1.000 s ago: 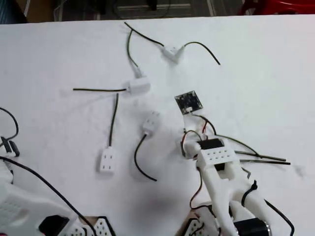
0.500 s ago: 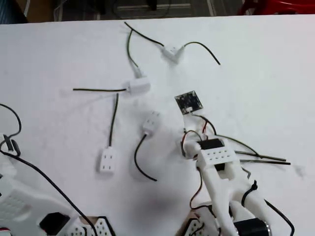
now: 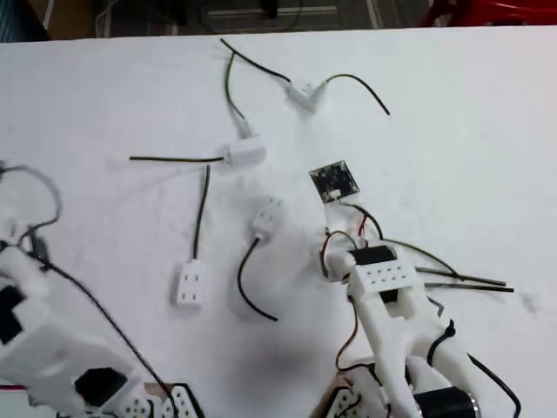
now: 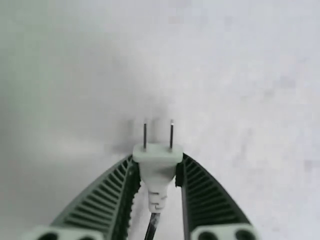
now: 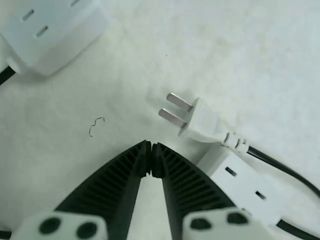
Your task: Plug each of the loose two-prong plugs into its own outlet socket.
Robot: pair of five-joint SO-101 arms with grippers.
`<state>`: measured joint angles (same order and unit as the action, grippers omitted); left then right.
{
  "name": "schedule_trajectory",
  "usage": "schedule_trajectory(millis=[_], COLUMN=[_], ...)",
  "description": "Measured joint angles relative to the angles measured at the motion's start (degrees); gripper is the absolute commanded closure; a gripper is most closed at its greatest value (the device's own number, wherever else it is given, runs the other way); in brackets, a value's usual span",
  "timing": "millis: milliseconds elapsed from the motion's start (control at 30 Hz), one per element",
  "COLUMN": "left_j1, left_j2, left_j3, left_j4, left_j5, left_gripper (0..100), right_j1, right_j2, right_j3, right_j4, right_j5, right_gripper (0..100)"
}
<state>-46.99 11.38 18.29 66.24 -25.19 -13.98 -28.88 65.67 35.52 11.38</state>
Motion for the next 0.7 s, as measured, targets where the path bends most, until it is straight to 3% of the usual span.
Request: schedule_trajectory(millis=[100,367,533,700], left_j1=[7.30,26.55,34.55,36.75], left_j2=[-8.18,-33.85,-47.03,-58.55], left_j3=[0.09,6.95,17.23,32.18], left_j4=[3.52,3.52,-6.42,-23.30], left_j5=[0.53,12.75,18.29,24.00], left_gripper=[98,98,98,98], right_j1=[0.00,0.00,0.00,0.09], right_j2=[0.00,0.00,0.00,0.00], right_j3=[0.00,0.00,0.00,0.00], right_j4=[0.00,0.00,0.00,0.00], right_j5=[0.00,0.00,0.00,0.00], right_gripper=[97.4,97.4,97.4,97.4])
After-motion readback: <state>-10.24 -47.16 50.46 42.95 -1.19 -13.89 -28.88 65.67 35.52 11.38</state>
